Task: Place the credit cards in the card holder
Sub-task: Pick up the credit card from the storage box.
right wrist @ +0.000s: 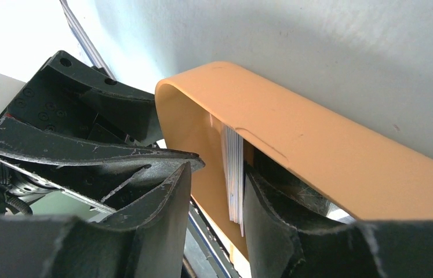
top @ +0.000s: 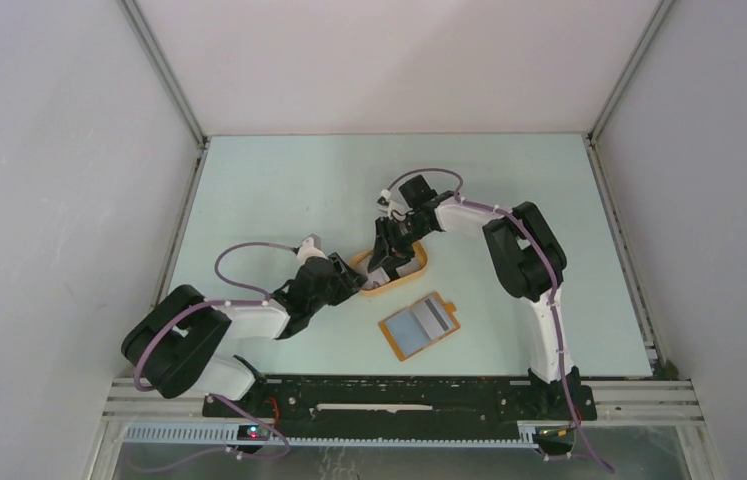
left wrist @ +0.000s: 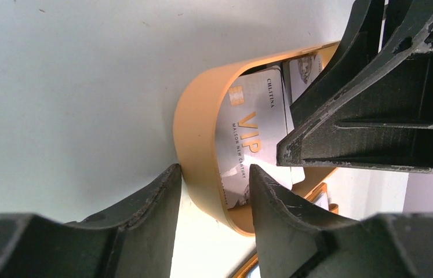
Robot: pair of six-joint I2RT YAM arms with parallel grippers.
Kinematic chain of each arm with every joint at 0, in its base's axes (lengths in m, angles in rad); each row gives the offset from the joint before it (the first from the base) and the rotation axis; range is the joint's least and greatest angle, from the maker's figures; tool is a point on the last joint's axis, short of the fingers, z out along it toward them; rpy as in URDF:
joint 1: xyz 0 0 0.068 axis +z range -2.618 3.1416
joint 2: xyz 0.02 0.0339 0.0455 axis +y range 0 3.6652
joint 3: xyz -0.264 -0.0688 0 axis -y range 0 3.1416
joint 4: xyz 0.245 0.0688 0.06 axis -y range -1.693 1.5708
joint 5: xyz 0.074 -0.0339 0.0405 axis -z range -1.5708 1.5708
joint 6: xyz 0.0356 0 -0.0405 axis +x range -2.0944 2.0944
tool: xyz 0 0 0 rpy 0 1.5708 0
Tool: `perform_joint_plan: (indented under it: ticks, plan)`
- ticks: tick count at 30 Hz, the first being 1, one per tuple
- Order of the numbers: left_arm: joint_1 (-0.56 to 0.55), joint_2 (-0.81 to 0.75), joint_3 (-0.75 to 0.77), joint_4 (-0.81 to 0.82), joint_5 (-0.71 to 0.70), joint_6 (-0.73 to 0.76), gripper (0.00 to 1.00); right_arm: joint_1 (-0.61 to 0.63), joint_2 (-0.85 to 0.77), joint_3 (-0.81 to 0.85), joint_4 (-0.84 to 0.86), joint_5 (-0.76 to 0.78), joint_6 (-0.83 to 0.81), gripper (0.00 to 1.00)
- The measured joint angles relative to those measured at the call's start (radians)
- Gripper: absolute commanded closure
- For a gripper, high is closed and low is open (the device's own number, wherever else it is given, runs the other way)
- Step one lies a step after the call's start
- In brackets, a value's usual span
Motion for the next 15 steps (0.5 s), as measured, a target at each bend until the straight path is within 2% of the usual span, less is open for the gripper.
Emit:
perform_joint_plan:
  ticks: [9,15]
  plan:
    - [0.01,-0.014,0.0,0.0,0.004,0.004,0.49,-0.026,0.0,0.0,0.0,-0.019,-0.006,0.57]
    - [0.015,-0.015,0.0,0.003,0.005,0.008,0.49,-0.039,-0.008,-0.002,-0.001,-0.024,-0.011,0.65]
